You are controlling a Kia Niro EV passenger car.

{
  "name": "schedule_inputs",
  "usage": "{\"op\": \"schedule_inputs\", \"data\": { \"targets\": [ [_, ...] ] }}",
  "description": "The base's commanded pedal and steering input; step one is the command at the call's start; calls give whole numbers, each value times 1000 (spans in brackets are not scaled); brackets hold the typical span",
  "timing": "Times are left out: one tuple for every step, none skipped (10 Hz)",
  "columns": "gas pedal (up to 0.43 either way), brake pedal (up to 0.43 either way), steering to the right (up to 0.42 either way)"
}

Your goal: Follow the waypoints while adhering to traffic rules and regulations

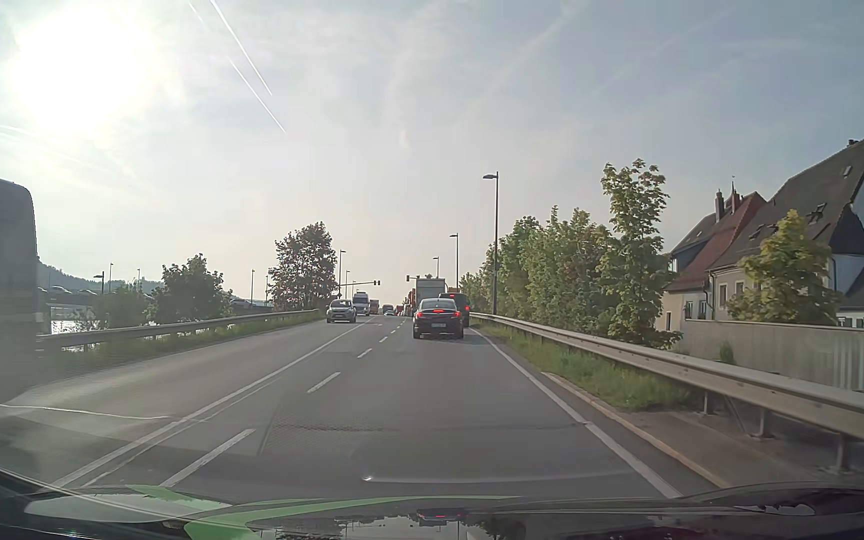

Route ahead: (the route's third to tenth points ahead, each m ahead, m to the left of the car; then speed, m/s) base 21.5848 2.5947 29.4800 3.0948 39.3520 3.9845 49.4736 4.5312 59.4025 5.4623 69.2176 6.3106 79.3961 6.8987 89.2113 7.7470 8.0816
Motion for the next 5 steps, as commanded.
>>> {"op": "schedule_inputs", "data": {
  "targets": [
    [0, 0, -3],
    [0, 0, -3],
    [0, 0, -3],
    [0, 0, -3],
    [0, 0, -3]
  ]
}}
